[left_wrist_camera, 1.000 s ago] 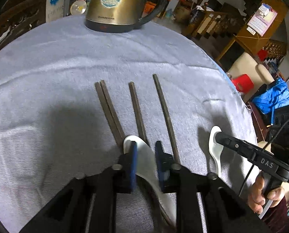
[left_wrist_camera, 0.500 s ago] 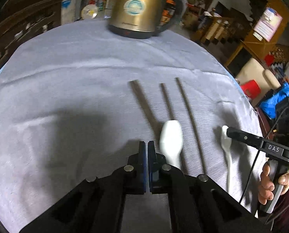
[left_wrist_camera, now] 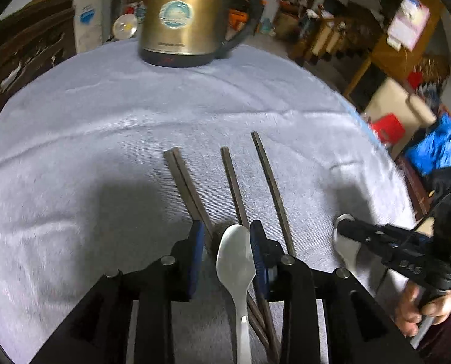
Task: Organize utensils
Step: 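Grasp a white spoon with the left tool while the right tool grasps another spoon, then lift both white spoons and carry them over the olive cup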
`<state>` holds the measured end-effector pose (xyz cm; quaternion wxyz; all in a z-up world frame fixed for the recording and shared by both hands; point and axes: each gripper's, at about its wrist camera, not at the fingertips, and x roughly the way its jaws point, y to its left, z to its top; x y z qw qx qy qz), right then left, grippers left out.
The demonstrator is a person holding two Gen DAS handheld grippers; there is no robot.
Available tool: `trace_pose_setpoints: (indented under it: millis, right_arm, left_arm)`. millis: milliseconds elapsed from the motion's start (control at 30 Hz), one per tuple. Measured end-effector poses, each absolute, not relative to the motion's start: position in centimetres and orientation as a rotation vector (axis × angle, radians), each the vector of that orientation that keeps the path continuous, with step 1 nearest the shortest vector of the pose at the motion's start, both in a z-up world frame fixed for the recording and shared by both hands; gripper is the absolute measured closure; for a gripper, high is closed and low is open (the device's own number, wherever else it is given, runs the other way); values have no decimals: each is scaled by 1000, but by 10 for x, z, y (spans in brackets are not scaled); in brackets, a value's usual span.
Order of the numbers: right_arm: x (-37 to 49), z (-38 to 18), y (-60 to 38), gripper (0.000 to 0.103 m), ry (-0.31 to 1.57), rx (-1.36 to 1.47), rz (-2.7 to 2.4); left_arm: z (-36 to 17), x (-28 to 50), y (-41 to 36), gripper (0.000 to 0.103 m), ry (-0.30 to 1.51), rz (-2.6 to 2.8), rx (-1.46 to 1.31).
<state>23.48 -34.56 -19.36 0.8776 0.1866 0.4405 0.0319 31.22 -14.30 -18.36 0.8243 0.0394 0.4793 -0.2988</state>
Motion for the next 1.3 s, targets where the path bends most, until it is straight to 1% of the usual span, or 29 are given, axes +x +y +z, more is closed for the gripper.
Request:
trace_pose_setpoints:
  millis: [33, 67, 267, 667, 767, 800, 833, 867, 900, 933, 967, 1000, 1100, 1167, 1200, 1267, 1300]
  right_arm:
    - [234, -194, -346, 96, 915, 394, 68]
    - [232, -194, -347, 96, 911, 399, 69]
    - [224, -192, -352, 97, 871, 449, 55]
    - [164, -152, -360, 97, 684, 508, 0]
    - [159, -151, -357, 97, 703, 492, -32]
    - [160, -153, -358, 93, 714, 499, -35]
    - [163, -155, -361, 93, 726, 527, -21]
    - [166, -157, -363, 89, 740, 549, -9]
    - [170, -160, -365, 73, 758, 559, -5]
    - [177, -164, -366, 53, 782, 565, -7]
    - [181, -167, -368, 45, 799, 563, -5]
    - [187, -171, -368, 42, 815, 555, -3]
    - [206, -178, -361, 44, 848, 493, 22]
    - [221, -185, -353, 59, 898, 432, 37]
    - [225, -188, -350, 71, 916, 420, 46]
    - [232, -190, -341, 87, 916, 356, 59]
    - [232, -191, -338, 97, 922, 339, 57]
  left_arm:
    - [-186, 313, -146, 95, 1026, -641, 89]
    - [-188, 313, -145, 96, 1032, -643, 89]
    - [-185, 306, -130, 97, 1005, -633, 46]
    - [-147, 269, -43, 97, 897, -456, -180]
    - [-139, 249, -29, 97, 860, -429, -196]
    - [-136, 243, -27, 97, 847, -426, -197]
    - [-134, 238, -25, 97, 836, -424, -202]
    - [-133, 234, -22, 97, 830, -423, -207]
    - [-132, 230, -19, 97, 826, -425, -218]
    - [-130, 227, -16, 97, 825, -430, -234]
    - [-130, 226, -15, 97, 824, -433, -245]
    - [-127, 223, -13, 97, 820, -437, -256]
    - [-118, 217, -9, 97, 797, -448, -267]
    - [-110, 212, -7, 97, 778, -454, -274]
    - [-106, 210, -7, 97, 769, -458, -276]
    - [-100, 207, -7, 97, 752, -461, -279]
    - [-96, 205, -7, 97, 739, -462, -281]
